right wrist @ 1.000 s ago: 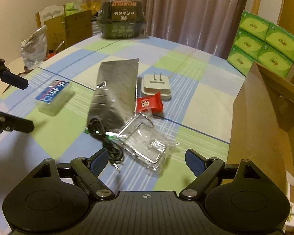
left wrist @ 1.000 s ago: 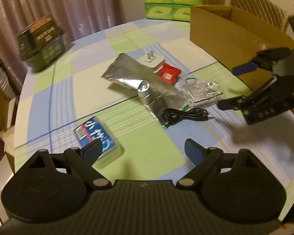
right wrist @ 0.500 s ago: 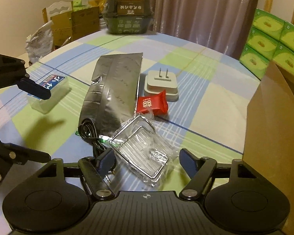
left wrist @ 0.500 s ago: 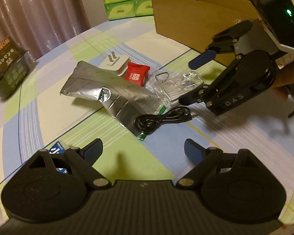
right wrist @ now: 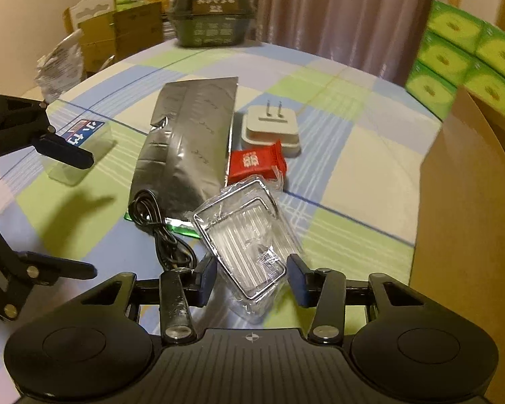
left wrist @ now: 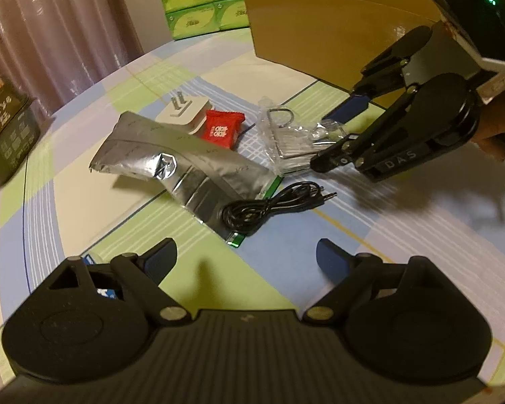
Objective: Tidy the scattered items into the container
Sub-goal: 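Move both grippers back toward the plastic tray and foil pouch, then grasp the clear plastic tray with the right gripper while the left gripper grasps the black cable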
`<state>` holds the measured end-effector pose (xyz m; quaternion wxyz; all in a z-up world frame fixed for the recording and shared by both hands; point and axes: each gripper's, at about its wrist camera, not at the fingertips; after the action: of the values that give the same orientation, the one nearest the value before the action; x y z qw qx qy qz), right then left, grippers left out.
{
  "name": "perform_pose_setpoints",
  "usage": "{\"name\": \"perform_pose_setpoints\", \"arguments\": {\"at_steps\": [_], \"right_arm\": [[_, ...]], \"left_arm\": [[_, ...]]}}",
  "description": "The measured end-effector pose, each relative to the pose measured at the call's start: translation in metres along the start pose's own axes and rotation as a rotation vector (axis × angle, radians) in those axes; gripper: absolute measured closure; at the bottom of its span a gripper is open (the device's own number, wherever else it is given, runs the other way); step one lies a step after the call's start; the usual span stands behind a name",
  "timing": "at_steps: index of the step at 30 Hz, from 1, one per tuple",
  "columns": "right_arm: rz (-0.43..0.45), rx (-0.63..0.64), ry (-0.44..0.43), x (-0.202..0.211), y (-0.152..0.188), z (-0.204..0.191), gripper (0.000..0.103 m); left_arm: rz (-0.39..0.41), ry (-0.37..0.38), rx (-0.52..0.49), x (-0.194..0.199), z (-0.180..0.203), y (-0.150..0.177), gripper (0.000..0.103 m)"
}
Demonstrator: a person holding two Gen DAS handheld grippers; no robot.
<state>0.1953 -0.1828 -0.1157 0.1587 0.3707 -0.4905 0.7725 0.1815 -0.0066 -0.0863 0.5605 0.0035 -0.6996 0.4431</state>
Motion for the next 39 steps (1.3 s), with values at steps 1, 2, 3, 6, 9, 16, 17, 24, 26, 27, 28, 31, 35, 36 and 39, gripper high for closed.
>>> {"name": "perform_pose_setpoints", "arguments": {"at_steps": [1,2,3,6,9,16,17,24,26,27,28,31,35,36,39], "right_arm": [[-0.011,-0.02,0.004,0.002,0.001,0.002,0.061],[-0.022,-0.042,0.008,0.004,0.003,0.004,0.061],[-0.03,-0.057,0.012,0.007,0.004,0.005,0.061],[-0.048,-0.102,0.03,0.014,0.009,0.01,0.061],[-0.055,-0.13,0.041,0.019,0.014,0.014,0.061],[-0.047,-0.128,0.036,0.027,0.022,0.016,0.061],[-0.046,-0.125,0.036,0.028,0.023,0.015,0.061],[-0.051,-0.136,0.024,0.031,0.026,0.014,0.061],[-0.055,-0.146,0.019,0.034,0.028,0.014,0.061],[-0.057,-0.149,0.018,0.036,0.029,0.014,0.061],[-0.058,-0.151,0.017,0.038,0.03,0.014,0.061],[-0.06,-0.153,0.008,0.044,0.035,0.011,0.061],[-0.04,-0.13,0.004,0.054,0.044,0.004,0.06],[-0.028,-0.122,0.004,0.056,0.047,0.003,0.06],[0.002,-0.077,0.004,0.057,0.052,-0.003,0.059]], "left_arm": [[0.002,0.003,-0.008,-0.001,0.0,-0.001,0.017],[0.003,0.008,-0.015,-0.002,0.001,-0.003,0.019],[0.003,0.011,-0.022,-0.003,0.001,-0.004,0.02],[-0.002,0.023,-0.05,-0.009,0.002,-0.01,0.023],[-0.016,0.046,-0.075,-0.019,0.002,-0.017,0.037],[-0.042,0.066,-0.195,-0.043,0.007,-0.027,0.04],[-0.042,0.07,-0.2,-0.044,0.007,-0.028,0.04],[-0.107,0.085,-0.107,-0.04,0.008,-0.027,0.081],[-0.12,0.095,-0.056,-0.034,0.01,-0.022,0.083],[-0.125,0.101,-0.034,-0.031,0.012,-0.019,0.083],[-0.13,0.109,-0.014,-0.027,0.015,-0.015,0.083],[-0.131,0.11,0.038,-0.018,0.021,-0.006,0.083],[-0.132,0.087,0.081,-0.012,0.026,0.001,0.083],[-0.133,0.082,0.086,-0.012,0.027,0.001,0.083],[-0.134,0.074,0.086,-0.013,0.028,0.0,0.083]]}}
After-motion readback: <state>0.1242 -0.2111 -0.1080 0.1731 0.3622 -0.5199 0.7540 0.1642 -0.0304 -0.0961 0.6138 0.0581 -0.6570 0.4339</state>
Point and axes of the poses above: each gripper's, at about its wrist camera, not at the fingertips, and x roughly against the way its jaws point, z to its right, y to its underside, and after that the axes turned 15 degrees about y, right-handed
